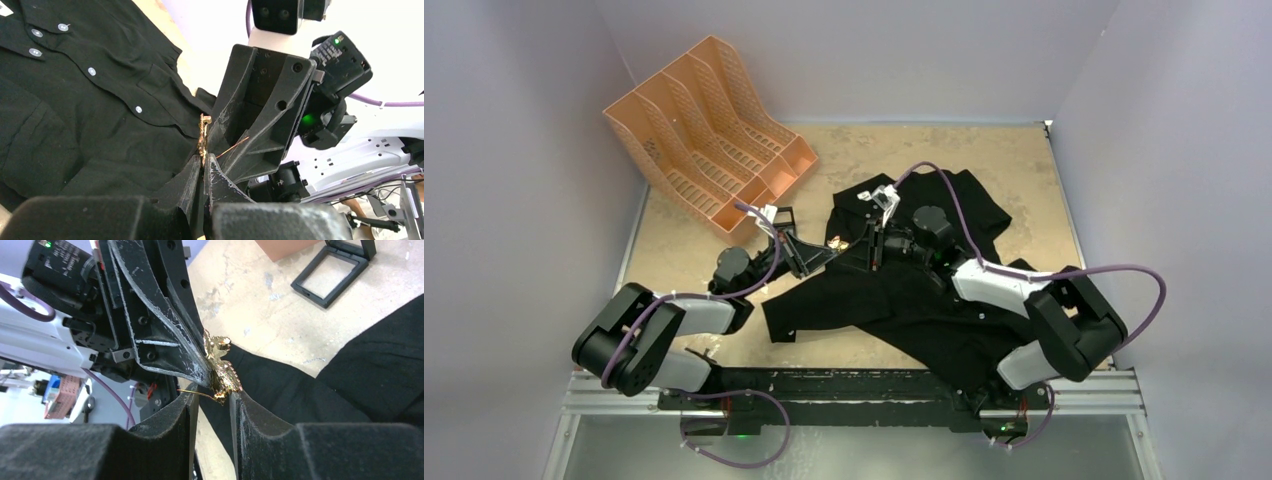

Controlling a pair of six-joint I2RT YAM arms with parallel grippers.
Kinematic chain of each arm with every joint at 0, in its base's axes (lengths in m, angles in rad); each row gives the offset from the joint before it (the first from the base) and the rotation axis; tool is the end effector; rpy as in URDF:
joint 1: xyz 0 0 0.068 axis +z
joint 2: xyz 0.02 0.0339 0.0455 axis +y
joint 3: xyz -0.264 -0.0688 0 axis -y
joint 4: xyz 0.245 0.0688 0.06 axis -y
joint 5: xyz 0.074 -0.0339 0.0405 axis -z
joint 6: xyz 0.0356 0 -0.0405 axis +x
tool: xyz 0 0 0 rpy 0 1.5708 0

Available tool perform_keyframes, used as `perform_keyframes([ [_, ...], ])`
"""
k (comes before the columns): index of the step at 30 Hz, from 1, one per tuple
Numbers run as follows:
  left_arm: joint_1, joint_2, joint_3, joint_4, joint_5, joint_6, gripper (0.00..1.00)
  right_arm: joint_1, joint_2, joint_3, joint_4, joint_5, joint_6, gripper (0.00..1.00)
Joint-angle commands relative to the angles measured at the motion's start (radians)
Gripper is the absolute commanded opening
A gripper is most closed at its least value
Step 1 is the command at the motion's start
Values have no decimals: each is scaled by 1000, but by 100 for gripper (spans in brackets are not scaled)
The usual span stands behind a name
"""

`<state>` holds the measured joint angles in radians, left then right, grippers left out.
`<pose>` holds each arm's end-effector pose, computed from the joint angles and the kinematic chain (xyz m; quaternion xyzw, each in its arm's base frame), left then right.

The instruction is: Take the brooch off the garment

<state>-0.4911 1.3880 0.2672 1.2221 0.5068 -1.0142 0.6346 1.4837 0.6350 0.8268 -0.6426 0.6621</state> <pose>0.2010 -0.1271 0.1892 0.0119 0.6750 -0.6137 0.4094 0.2342 0.1989 0.2301 -0.2115 0.6812 0.5806 0.3926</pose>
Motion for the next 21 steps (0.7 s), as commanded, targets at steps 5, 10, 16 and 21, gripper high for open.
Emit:
perform_keyframes([
  [5,-8,-26,-16,5,121,-8,0,5,-63,247,-535,17,-189,32],
  [10,-9,-27,-24,24,99,-33,0,5,-59,345,-726,79,-220,32],
  [16,-10,-9,-34,54,16,-130,0,5,-75,393,-856,190,-229,38],
  [21,-20,88,-42,199,-2,-267,0,5,-65,456,-927,308,-238,40],
])
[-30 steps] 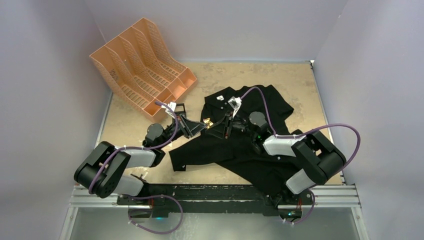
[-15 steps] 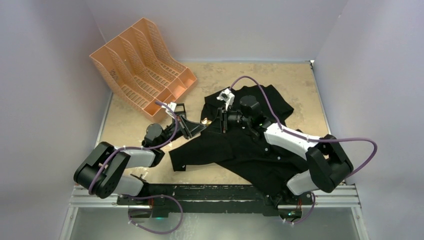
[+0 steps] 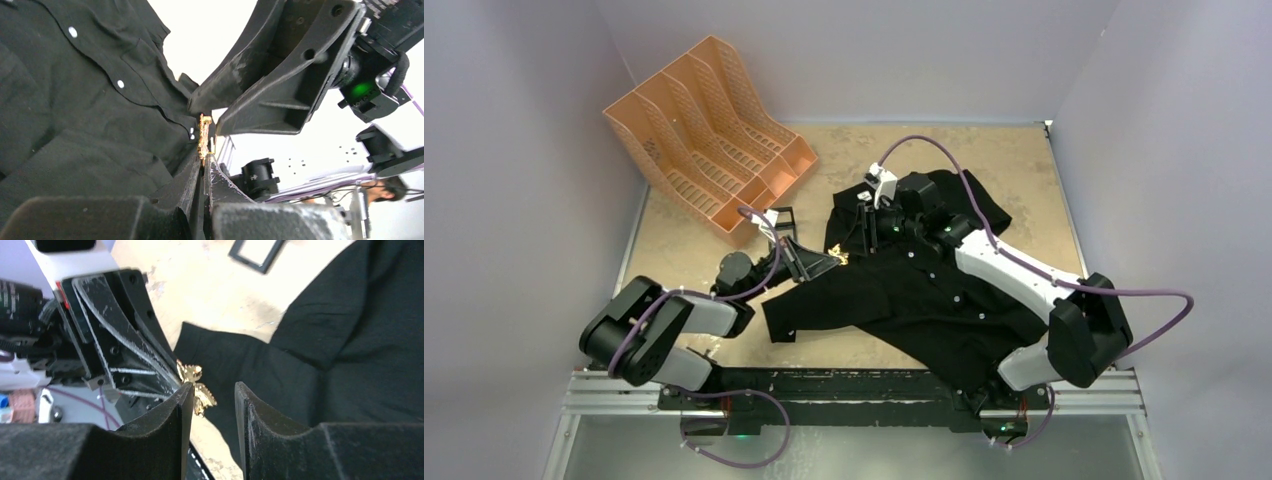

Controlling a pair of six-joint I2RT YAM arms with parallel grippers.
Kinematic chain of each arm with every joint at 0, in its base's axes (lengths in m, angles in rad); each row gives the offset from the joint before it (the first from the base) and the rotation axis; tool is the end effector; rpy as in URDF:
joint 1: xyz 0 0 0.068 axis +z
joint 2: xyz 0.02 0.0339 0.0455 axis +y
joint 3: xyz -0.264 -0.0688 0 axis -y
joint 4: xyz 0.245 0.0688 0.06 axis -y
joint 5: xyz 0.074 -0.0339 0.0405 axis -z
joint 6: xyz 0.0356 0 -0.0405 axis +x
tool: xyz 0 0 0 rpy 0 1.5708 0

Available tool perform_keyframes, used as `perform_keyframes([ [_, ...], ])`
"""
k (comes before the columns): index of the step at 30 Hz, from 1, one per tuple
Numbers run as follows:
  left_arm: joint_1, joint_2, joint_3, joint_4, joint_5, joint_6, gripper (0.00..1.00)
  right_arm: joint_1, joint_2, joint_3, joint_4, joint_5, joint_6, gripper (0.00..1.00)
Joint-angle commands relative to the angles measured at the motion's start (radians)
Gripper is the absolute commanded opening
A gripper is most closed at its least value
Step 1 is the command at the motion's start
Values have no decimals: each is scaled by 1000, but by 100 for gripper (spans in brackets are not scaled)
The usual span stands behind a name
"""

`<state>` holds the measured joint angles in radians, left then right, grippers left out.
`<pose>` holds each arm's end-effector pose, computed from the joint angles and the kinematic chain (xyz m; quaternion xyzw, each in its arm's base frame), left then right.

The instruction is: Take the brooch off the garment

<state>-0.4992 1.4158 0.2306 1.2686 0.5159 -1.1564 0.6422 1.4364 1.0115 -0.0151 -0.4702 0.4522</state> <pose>0.1949 -0.1263 0.1786 -0.0336 0.6802 -0.6409 0.3542 0.2532 0.2095 0.2838 -0.2021 0.8056 0.4391 0.3426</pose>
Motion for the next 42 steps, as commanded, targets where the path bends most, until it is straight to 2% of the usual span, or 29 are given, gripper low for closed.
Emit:
perform_keyframes([
  [1,-16,82,-5,184,-11,-148,0,-2,-11,102,-100,138,-30,40],
  [7,-28,194,-5,337,-14,-233,0,-2,-4,167,-152,155,-34,40],
  [13,-31,250,-2,418,-15,-260,0,-2,-56,140,-152,183,-44,43],
  [16,-33,248,3,426,-15,-255,0,-3,-89,91,-134,177,-43,35],
  [22,-52,218,21,368,-14,-207,0,-1,-129,-12,-80,135,-5,20],
  [35,-79,17,44,86,-59,-49,0,11,-168,-97,33,52,49,11],
  [42,-81,-6,34,74,-78,-58,0,12,-238,-71,-38,121,43,11],
])
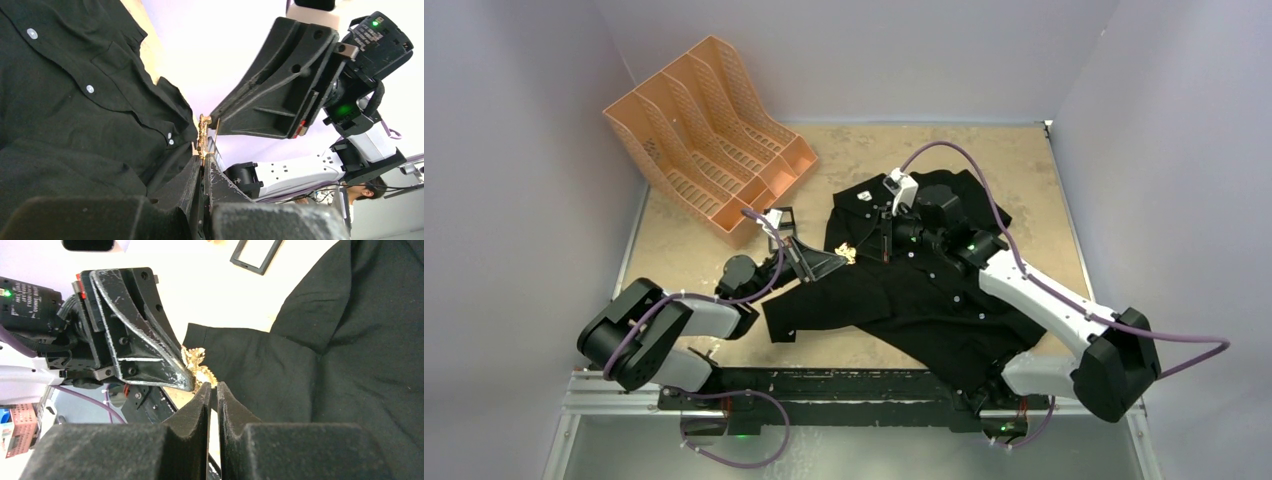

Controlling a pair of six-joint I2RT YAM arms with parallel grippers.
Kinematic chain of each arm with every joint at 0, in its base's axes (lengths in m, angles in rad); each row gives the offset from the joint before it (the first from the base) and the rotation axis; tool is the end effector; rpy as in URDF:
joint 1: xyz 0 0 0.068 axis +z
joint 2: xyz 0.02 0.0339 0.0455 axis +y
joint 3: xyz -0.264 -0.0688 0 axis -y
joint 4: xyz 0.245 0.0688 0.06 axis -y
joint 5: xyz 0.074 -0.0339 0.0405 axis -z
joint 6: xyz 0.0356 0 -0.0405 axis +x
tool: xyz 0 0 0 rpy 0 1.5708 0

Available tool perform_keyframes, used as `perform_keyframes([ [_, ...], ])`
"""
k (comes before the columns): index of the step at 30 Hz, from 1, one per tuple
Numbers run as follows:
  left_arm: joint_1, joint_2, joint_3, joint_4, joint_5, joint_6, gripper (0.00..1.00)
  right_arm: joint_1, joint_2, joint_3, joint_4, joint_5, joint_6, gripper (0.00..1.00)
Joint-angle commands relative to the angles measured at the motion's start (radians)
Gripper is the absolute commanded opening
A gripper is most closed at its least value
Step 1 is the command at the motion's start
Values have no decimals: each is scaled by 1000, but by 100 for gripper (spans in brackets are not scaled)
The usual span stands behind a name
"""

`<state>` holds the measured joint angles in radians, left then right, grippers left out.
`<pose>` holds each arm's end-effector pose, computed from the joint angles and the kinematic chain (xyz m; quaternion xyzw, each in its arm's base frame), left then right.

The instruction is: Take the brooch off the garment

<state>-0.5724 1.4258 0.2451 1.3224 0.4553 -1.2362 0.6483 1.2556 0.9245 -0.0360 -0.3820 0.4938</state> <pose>0.1894 -0.1407 0.1859 -0.0468 0.6591 -0.6698 0.3387 0.2226 0.1852 0.3032 -0.1696 0.7986 0.4321 0.3831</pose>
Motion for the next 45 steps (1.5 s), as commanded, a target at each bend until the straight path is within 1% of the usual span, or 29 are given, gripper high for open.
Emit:
perform_keyframes([
  [1,-7,-13,18,24,-19,17,0,6,-64,20,-26,33,2,11],
  [6,-13,-10,16,37,-26,11,0,15,-94,21,-29,16,7,12],
  [14,-27,-25,20,15,-35,25,0,43,-81,11,3,4,21,11],
  [23,-37,-69,29,-19,-39,54,0,51,-48,16,16,12,30,4],
  [28,-42,-99,36,-69,-48,81,0,54,-42,21,22,8,33,2],
  [39,-63,-110,49,-91,-57,107,0,72,-23,33,28,10,32,0],
  [43,-74,-127,49,-105,-71,129,0,77,-20,41,6,31,31,0],
  [45,-81,-147,52,-137,-80,152,0,77,-14,48,-14,49,32,0],
])
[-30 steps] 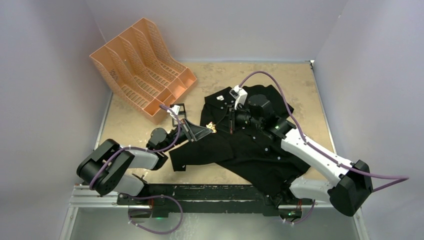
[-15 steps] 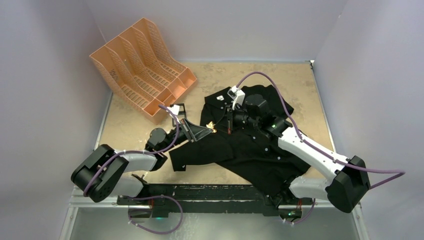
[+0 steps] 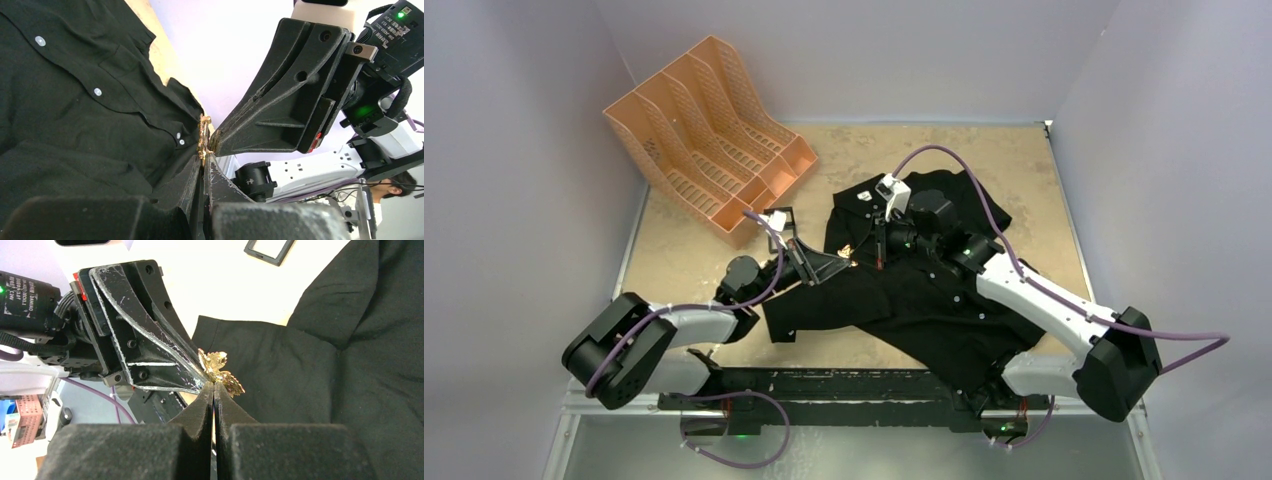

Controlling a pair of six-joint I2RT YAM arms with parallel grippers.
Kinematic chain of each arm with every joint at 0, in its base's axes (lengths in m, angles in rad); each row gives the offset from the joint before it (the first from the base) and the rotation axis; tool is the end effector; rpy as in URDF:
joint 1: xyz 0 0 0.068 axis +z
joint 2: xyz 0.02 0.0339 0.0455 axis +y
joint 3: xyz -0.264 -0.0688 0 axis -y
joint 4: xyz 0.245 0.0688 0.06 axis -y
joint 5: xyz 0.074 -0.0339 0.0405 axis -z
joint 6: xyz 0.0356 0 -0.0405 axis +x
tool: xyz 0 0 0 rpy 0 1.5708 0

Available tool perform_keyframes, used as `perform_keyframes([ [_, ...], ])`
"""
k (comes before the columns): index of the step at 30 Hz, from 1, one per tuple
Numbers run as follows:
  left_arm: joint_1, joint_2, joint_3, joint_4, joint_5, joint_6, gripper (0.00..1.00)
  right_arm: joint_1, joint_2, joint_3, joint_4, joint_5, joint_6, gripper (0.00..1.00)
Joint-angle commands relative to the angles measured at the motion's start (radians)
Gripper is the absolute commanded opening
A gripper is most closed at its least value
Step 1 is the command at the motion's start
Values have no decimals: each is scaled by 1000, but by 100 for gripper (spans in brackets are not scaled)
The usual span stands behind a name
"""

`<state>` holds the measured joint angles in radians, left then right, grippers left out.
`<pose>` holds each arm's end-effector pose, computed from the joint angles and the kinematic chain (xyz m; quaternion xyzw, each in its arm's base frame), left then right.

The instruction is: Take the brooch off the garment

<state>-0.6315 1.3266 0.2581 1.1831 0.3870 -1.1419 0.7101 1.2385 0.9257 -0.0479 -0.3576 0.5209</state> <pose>0.1801 -0.1484 0.1960 -0.0260 0.6681 -0.6486 0.3638 0.2087 0.1958 0.3069 -0.1772 0.7962 0.4426 0.3726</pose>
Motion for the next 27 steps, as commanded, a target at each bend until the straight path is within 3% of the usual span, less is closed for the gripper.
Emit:
perform_keyframes([
  [1,-26,-59,45,-18,-15,72,0,17,5,50,-16,32,6,0],
  [11,-78,-166,77,-168,-62,218,0,29,30,99,-95,80,15,0],
  [27,-144,-218,107,-229,-62,365,0,52,77,177,-183,142,24,0],
])
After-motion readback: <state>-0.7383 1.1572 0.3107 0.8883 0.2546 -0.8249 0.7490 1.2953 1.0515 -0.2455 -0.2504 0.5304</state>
